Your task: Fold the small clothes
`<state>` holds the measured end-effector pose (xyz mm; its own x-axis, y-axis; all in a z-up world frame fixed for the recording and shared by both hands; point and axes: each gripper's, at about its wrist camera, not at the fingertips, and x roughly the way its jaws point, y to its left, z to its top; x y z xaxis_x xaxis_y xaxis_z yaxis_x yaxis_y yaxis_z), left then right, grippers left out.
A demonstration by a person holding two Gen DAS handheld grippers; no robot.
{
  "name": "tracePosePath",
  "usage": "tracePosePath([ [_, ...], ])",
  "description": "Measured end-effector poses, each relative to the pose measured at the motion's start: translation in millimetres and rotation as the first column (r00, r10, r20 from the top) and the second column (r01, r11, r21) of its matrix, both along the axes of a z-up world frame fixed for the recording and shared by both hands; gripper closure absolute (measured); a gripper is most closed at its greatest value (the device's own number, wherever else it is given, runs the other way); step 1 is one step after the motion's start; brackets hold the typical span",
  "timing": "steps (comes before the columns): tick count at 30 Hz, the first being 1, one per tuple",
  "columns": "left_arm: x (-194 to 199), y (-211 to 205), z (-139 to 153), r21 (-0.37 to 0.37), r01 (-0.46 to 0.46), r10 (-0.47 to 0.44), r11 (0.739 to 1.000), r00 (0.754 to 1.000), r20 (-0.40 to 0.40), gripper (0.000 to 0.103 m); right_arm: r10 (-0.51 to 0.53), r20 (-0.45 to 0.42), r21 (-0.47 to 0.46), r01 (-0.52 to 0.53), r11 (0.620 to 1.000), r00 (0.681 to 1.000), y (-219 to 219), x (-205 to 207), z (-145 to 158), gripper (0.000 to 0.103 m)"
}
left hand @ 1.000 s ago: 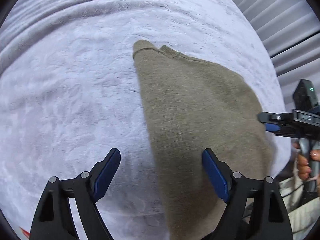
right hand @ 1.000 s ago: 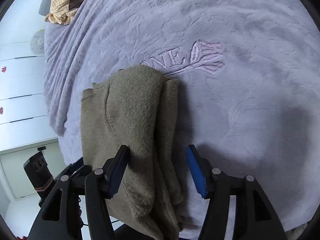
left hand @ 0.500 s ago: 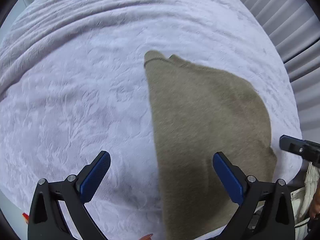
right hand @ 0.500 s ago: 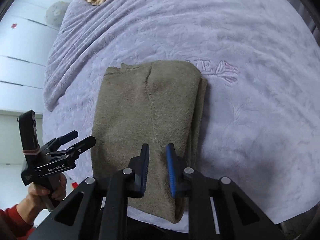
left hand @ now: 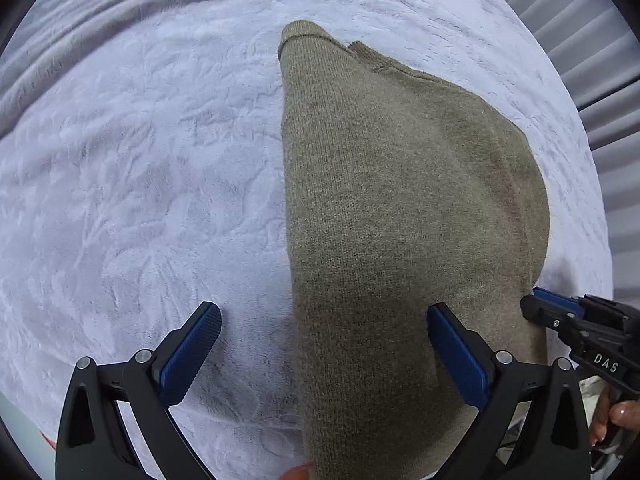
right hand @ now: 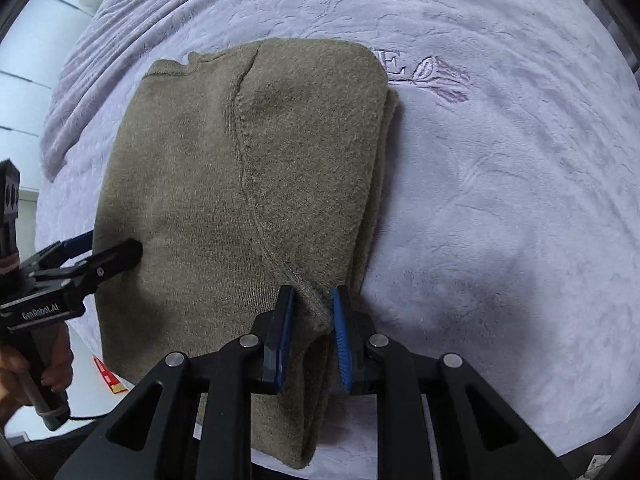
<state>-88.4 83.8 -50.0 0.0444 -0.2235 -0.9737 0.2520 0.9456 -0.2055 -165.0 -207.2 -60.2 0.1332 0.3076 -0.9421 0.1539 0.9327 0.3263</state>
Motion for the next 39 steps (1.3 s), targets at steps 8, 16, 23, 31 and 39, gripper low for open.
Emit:
tracePosePath([
  [8, -0.5, -1.5, 8.4, 0.027, 0.001, -0.001, 1.000, 1.000, 0.008, 0.000, -0.033, -0.027, 0.046, 0.034, 0.998, 0.999, -10.7, -8.3, 8.8, 0.079],
  [16, 0.9, 8.8, 21.7, 0.034, -0.003, 0.004, 0.999, 1.000, -0.009, 0.000, -0.099, -0.062, 0.111, 0.106, 0.988, 0.993, -23.3, -8.5, 12.0, 0.068],
  [23, 3.4, 13.9, 25.1, 0.044, 0.015, -0.014, 0.999, 0.999, -0.031, 0.000, -0.344, -0.026, 0.344, 0.331, 0.879, 0.939, -74.3, 26.2, 8.1, 0.038],
  [31, 3.9, 3.9, 29.7, 0.088, 0.027, -0.027, 0.996, 1.000, 0.002, 0.000, -0.311, -0.078, 0.330, 0.319, 0.888, 0.947, -74.1, 49.5, -7.7, 0.094],
  [39, -2.6, -5.2, 27.6, 0.109, 0.029, -0.030, 0.994, 1.000, 0.003, 0.000, -0.270, -0.102, 0.226, 0.286, 0.931, 0.957, -78.8, 43.7, -31.7, 0.094],
])
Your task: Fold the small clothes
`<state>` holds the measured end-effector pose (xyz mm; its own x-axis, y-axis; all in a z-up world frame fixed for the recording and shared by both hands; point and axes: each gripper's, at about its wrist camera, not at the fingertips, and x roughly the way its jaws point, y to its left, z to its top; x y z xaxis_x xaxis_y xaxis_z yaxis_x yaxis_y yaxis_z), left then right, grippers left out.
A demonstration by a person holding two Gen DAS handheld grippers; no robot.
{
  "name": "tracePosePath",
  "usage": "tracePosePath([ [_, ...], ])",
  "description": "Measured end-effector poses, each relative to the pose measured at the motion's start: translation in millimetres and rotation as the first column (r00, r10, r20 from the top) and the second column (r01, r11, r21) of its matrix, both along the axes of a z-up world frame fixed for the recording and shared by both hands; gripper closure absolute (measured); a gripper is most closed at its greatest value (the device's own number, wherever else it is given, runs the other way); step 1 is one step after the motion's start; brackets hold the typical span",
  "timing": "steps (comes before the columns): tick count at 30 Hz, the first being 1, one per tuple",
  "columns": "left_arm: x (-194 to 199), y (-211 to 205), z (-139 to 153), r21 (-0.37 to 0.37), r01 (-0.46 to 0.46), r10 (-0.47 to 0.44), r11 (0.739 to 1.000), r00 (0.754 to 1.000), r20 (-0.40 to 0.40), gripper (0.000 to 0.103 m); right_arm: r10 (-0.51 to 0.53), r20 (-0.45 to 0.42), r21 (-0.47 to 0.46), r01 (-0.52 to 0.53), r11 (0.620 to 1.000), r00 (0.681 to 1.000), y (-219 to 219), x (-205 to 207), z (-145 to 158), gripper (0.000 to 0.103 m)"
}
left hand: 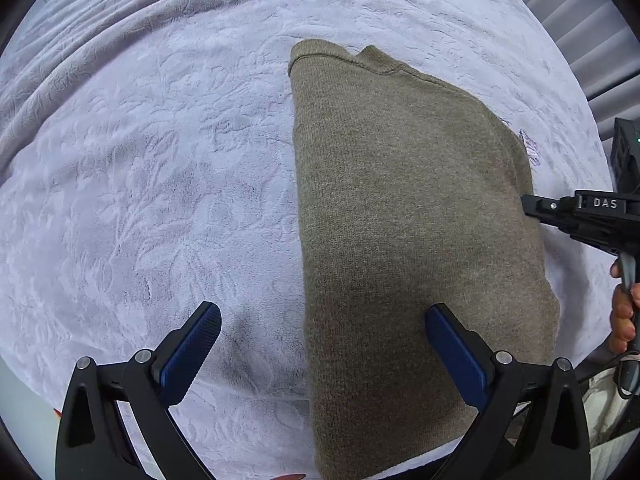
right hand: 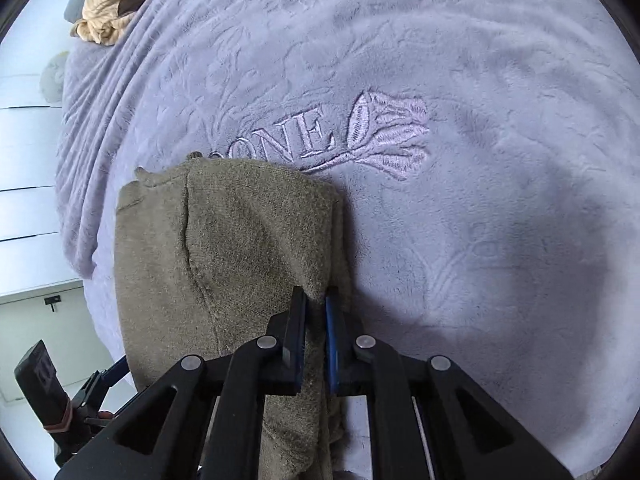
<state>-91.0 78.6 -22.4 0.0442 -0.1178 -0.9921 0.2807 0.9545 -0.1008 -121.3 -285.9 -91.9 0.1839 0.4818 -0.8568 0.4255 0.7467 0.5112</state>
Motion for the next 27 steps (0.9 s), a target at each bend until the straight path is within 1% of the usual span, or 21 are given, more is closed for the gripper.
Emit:
tracePosePath([
  [5, -2.5, -3.3, 1.2, 0.009, -0.003, 0.003, 1.000, 1.000, 0.002, 0.000, 0.032, 0.001, -0.044, -0.032, 0.999, 0.999, 2.1, -10.2, 19.9, 0.094],
  [9, -4.8, -6.0, 4.0, 0.015, -0.003, 0.003, 1.000, 1.000, 0.010, 0.000, 0.034, -0.018, -0.070, -0.035, 0.997, 0.999, -1.3, -21.6, 30.6, 0.093],
  [12, -7.8, -1.8, 1.5, 0.030, -0.005, 0.005, 1.000, 1.000, 0.009, 0.000, 0.033, -0.022, -0.055, -0.034, 0.998, 0.999, -0.9, -32.2, 37.0, 0.093],
  [14, -11.9, 2.1, -4.9, 0.028, -0.010, 0.010, 1.000, 1.000, -0.001, 0.000, 0.042, -0.019, -0.034, -0.043, 0.998, 0.999, 4.3, -41.0, 40.4, 0.093],
  [16, -16.5, 6.6, -13.3, 0.024, -0.015, 0.016, 1.000, 1.000, -0.019, 0.000, 0.064, -0.018, -0.008, -0.064, 0.998, 0.998, 10.8, -48.4, 41.6, 0.090],
  [19, -22.7, 15.3, -21.0, -0.009, -0.047, 0.047, 0.999, 0.998, -0.048, 0.000, 0.107, -0.007, 0.037, -0.106, 0.994, 0.994, 28.0, -63.9, 41.6, 0.082],
  [20, -24.7, 17.2, -21.8, -0.014, -0.051, 0.050, 0.999, 0.997, -0.051, 0.000, 0.116, -0.003, 0.047, -0.116, 0.992, 0.993, 31.5, -70.2, 40.9, 0.075],
  [21, -26.8, 18.4, -21.3, -0.018, -0.052, 0.051, 0.998, 0.997, -0.049, 0.000, 0.123, -0.005, 0.062, -0.123, 0.990, 0.992, 34.1, -77.0, 39.4, 0.060],
  [23, -32.7, 20.0, -18.9, -0.019, -0.034, 0.033, 0.999, 0.999, -0.032, 0.000, 0.133, -0.012, 0.108, -0.131, 0.985, 0.991, 38.7, -88.7, 35.8, 0.045],
  [26, -42.1, 21.5, -21.2, -0.003, 0.012, -0.012, 1.000, 1.000, -0.017, 0.000, 0.170, 0.021, 0.174, -0.171, 0.970, 0.985, 49.9, -102.2, 34.6, 0.045],
  [27, -45.3, 22.0, -23.7, -0.004, 0.020, -0.020, 1.000, 1.000, -0.017, 0.000, 0.192, 0.025, 0.173, -0.194, 0.966, 0.981, 54.8, -105.2, 33.2, 0.046],
])
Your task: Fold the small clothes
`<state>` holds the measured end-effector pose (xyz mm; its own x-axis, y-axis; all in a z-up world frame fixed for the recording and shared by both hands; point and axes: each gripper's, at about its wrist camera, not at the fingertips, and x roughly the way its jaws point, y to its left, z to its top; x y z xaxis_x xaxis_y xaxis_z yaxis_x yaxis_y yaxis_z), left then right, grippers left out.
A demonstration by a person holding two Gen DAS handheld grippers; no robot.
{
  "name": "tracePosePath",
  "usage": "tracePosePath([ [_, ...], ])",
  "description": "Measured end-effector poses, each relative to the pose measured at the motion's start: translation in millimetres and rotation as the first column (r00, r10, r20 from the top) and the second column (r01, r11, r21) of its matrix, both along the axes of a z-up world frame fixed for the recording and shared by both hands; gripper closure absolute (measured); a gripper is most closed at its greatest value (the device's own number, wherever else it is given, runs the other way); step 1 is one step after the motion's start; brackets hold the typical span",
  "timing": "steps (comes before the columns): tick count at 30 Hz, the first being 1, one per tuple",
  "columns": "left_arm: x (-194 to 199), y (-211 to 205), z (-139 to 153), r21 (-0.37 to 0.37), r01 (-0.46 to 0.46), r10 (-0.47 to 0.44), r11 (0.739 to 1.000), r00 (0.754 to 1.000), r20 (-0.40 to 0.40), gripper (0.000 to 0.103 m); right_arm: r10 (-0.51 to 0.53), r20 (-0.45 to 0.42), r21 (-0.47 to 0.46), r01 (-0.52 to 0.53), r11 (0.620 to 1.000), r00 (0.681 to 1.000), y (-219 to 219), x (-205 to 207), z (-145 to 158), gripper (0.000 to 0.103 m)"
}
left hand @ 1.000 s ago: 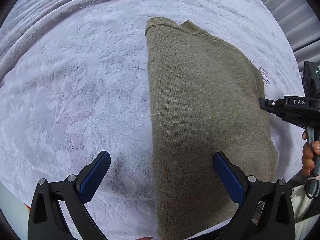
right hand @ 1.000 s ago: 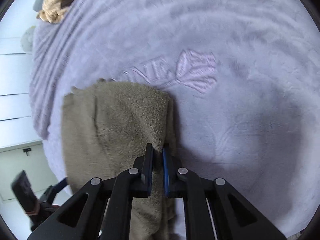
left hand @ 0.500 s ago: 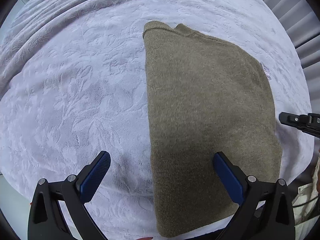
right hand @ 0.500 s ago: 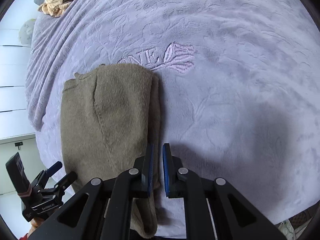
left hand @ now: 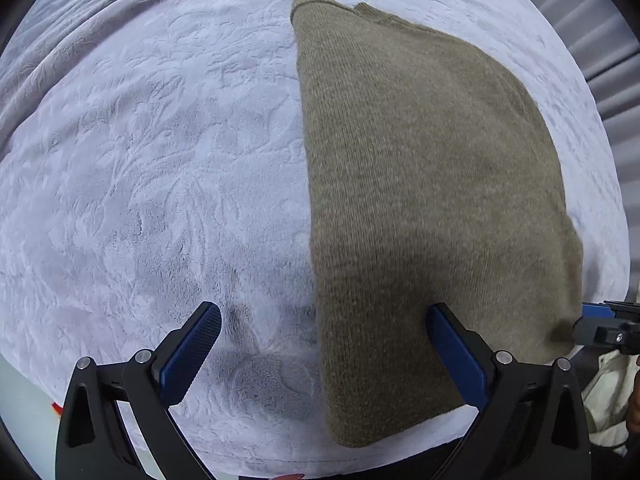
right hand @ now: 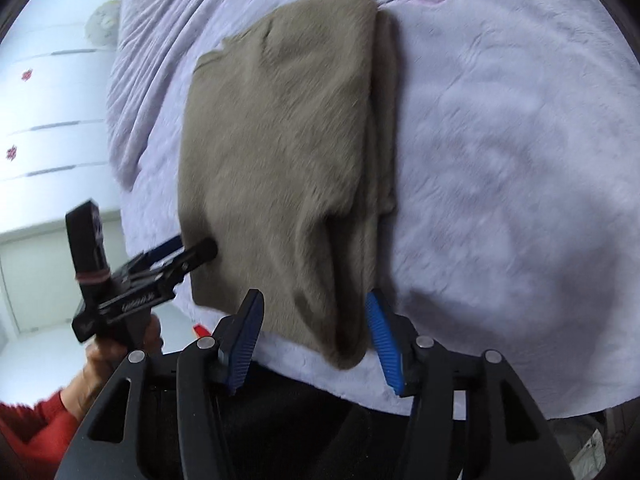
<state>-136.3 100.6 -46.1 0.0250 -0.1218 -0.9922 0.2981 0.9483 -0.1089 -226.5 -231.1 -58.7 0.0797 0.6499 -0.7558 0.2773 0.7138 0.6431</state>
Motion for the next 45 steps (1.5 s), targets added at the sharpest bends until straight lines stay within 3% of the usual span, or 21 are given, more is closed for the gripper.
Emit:
tracePosePath([
  [1, -2.3, 0.9, -3.0, -0.002, 0.005, -0.005, 1.000, 1.000, -0.001, 0.000, 0.024, -0.007, -0.012, -0.024, 1.000, 1.000, 4.8, -1.5, -3.1, 0.046],
  [2, -4.8, 2.1, -6.7, -0.003, 0.005, -0.005, 1.000, 1.000, -0.002, 0.000, 0.043, -0.015, -0.025, -0.043, 0.999, 0.999, 8.7, -3.3, -7.2, 0.054],
  [3, -6.0, 3.6, -9.6, -0.006, 0.004, -0.004, 1.000, 1.000, -0.005, 0.000, 0.063, -0.019, -0.055, -0.064, 0.996, 0.998, 12.7, -4.7, -12.0, 0.075],
  [4, -7.2, 5.0, -12.6, -0.013, 0.001, -0.001, 1.000, 1.000, -0.014, 0.000, 0.091, -0.031, -0.110, -0.093, 0.990, 0.995, 16.1, -5.5, -17.8, 0.080],
  [5, -8.9, 4.6, -15.0, -0.014, -0.005, 0.004, 1.000, 1.000, -0.024, 0.000, 0.109, -0.044, -0.140, -0.114, 0.984, 0.993, 17.1, -6.5, -24.3, 0.080],
  [8, -11.8, 0.3, -10.5, 0.009, 0.011, -0.011, 1.000, 1.000, -0.008, 0.000, 0.058, -0.077, -0.083, -0.064, 0.995, 0.995, 8.4, -11.6, -37.7, 0.080],
  [18, 0.5, -17.6, 0.4, 0.058, 0.020, -0.020, 0.998, 1.000, 0.006, 0.000, 0.136, -0.043, -0.099, -0.140, 0.985, 0.990, 4.7, -2.9, -9.5, 0.080],
  [29, -2.1, -28.9, 19.6, 0.063, -0.010, 0.009, 0.998, 1.000, 0.012, 0.000, 0.094, -0.012, -0.138, -0.094, 0.986, 0.996, -15.7, 15.6, 12.2, 0.079],
  [31, -3.2, -32.5, 23.8, 0.064, -0.017, 0.016, 0.998, 1.000, 0.015, 0.000, 0.089, -0.012, -0.152, -0.090, 0.984, 0.996, -18.9, 16.5, 13.3, 0.076],
  [32, -5.3, -35.4, 27.9, 0.067, -0.019, 0.018, 0.998, 1.000, 0.020, 0.000, 0.086, -0.013, -0.161, -0.087, 0.983, 0.996, -19.7, 17.7, 13.8, 0.065],
  [33, -5.3, -37.2, 30.7, 0.071, -0.021, 0.019, 0.997, 1.000, 0.024, 0.000, 0.083, -0.014, -0.168, -0.085, 0.982, 0.996, -20.7, 18.2, 14.6, 0.047],
  [35, -5.2, -40.9, 35.4, 0.069, -0.027, 0.025, 0.997, 0.999, 0.028, 0.000, 0.078, -0.015, -0.179, -0.080, 0.981, 0.997, -21.6, 20.4, 14.5, 0.028],
  [45, -15.1, -53.6, 38.4, 0.054, 0.015, -0.013, 0.998, 1.000, -0.027, 0.000, 0.052, -0.022, -0.222, -0.055, 0.973, 0.998, -18.7, 21.9, 12.1, 0.026],
])
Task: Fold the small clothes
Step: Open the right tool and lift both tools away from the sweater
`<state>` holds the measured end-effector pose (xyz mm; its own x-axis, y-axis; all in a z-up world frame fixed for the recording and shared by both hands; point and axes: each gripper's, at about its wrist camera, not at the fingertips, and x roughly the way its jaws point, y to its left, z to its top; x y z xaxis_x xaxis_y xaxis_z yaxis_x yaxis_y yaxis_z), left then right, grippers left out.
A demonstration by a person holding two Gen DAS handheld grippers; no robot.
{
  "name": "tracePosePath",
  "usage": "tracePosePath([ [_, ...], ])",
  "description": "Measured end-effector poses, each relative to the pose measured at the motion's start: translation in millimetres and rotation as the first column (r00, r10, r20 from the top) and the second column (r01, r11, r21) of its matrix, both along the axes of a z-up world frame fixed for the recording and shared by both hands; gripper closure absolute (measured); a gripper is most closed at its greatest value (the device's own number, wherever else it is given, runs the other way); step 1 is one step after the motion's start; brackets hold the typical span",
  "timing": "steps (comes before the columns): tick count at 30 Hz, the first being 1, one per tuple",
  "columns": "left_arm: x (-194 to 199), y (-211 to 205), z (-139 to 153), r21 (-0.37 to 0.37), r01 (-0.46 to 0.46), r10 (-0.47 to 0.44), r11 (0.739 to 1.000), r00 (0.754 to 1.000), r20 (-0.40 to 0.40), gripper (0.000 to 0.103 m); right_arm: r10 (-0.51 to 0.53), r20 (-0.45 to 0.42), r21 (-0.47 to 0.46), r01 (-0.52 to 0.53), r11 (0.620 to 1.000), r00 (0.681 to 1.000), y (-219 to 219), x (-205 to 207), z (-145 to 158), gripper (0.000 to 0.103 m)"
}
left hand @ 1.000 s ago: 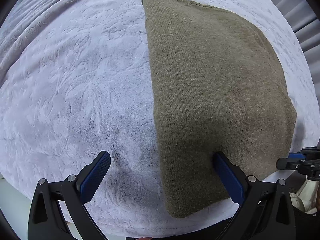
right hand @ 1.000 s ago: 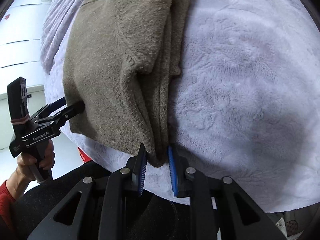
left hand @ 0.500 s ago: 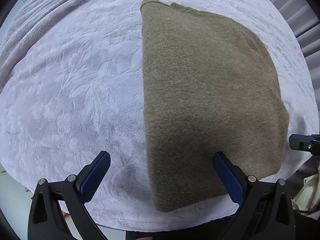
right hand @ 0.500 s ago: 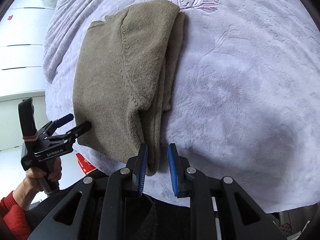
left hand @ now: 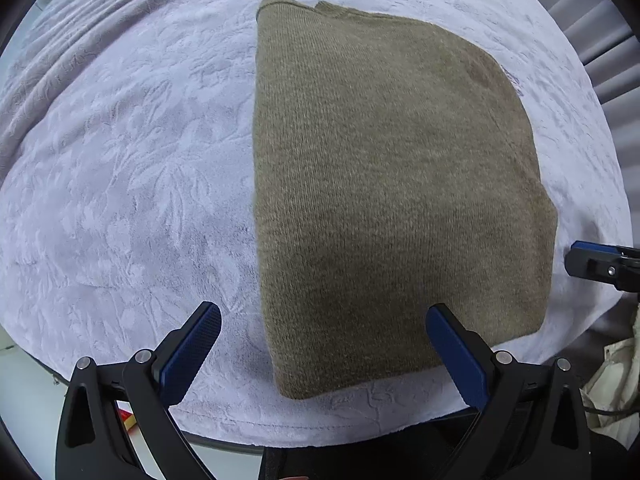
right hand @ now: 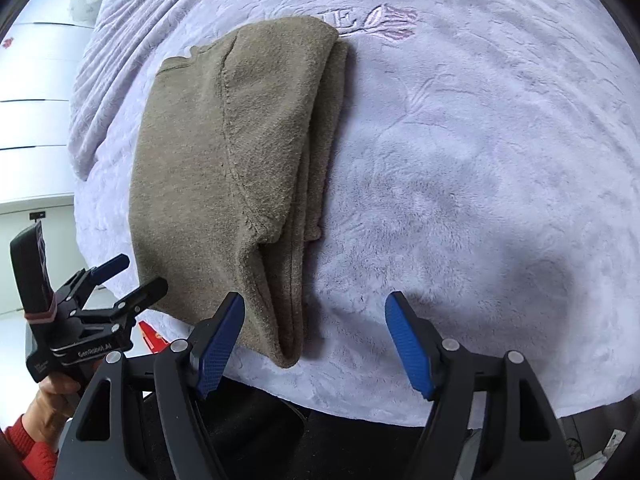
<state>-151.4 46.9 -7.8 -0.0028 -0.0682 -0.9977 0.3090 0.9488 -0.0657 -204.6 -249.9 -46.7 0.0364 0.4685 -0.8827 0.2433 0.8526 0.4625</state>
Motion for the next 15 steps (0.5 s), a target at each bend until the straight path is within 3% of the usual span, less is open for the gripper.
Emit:
tracePosePath([
  [8, 0.8, 34.2, -3.1, -0.066, -0.025, 0.023, 0.998, 0.999, -0.035, 0.000, -0.027, -0.015, -0.064, 0.026, 0.998, 1.000, 23.4, -4.6, -5.5, 0.026],
  [15, 0.0, 68.9, -12.7, -0.080, -0.014, 0.009, 0.997, 0.998, -0.061, 0.000, -0.028, -0.052, -0.107, 0.022, 0.994, 0.998, 56.8, -19.7, -7.4, 0.026],
])
